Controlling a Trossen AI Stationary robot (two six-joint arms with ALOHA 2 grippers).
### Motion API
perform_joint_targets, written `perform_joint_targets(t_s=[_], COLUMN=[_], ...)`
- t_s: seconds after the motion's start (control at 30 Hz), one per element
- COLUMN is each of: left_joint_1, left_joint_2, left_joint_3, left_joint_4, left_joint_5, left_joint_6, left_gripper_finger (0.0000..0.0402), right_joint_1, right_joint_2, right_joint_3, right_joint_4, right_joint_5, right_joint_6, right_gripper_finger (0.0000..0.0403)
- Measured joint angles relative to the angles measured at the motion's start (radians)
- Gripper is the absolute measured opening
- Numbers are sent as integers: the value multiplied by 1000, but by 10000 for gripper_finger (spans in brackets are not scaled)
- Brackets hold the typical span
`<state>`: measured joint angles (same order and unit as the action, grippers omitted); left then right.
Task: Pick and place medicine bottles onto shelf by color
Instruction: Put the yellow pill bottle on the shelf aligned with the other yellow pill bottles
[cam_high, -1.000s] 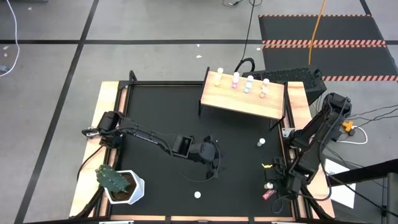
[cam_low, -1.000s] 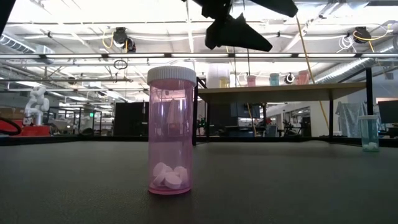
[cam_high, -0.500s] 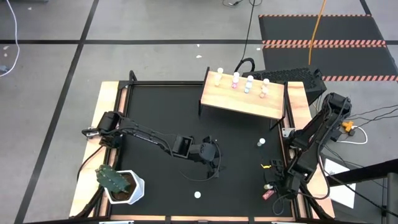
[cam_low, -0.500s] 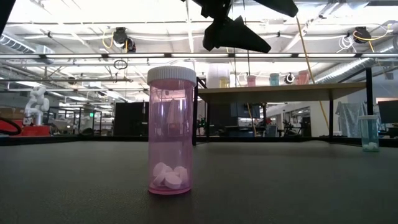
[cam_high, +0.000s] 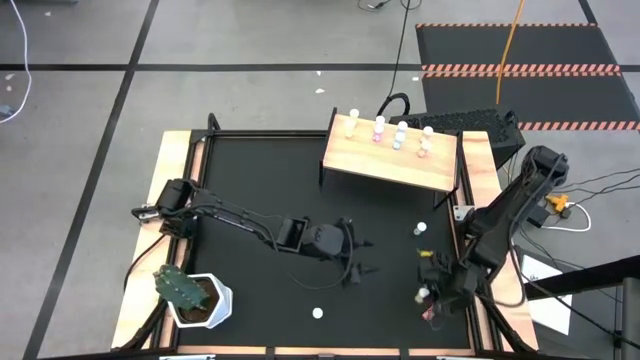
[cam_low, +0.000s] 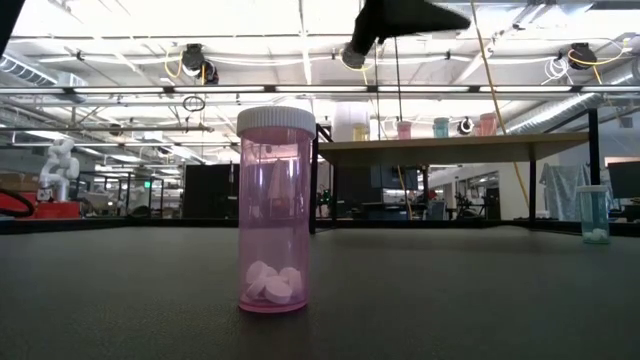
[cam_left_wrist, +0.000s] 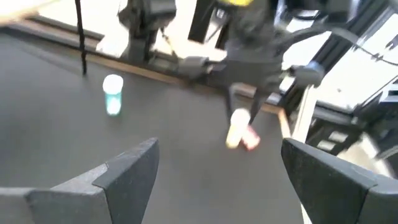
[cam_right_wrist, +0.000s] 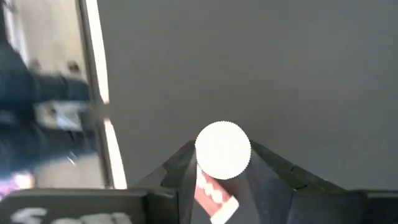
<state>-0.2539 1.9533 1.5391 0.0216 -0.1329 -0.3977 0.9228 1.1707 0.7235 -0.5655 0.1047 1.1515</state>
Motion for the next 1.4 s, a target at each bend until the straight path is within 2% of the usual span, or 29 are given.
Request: perform_joint_targets(t_s=[0.23, 0.43, 0.6, 0.77, 0.93, 1.1, 1.4], left_joint_1=[3, 3, 7, 7, 6, 2, 3], left_joint_2=[-1, 9, 36, 51, 52, 52, 52], left_joint_3=[5, 6, 5, 7, 6, 6, 6], left_joint_4=[74, -11, -74, -109, -125, -126, -126], left_joint_5=[1, -40, -111, -128, -131, -132, -129], left_joint_6=[77, 199, 201, 192, 136, 129, 110], left_gripper_finger=[337, 337, 337, 337, 337, 337, 335], right_joint_1=[-212, -395, -524, -592, -615, -623, -664], right_joint_2=[-125, -124, -58, -10, 1, -46, -180], right_joint_3=[0, 0, 0, 0, 0, 0, 1], right_joint_4=[-6, -11, 83, 148, 153, 254, 356], right_joint_5=[6, 140, 100, 96, -6, -79, -86], right_joint_6=[-36, -303, -456, -525, -530, -491, -456], right_gripper_finger=[112, 114, 115, 115, 115, 115, 115])
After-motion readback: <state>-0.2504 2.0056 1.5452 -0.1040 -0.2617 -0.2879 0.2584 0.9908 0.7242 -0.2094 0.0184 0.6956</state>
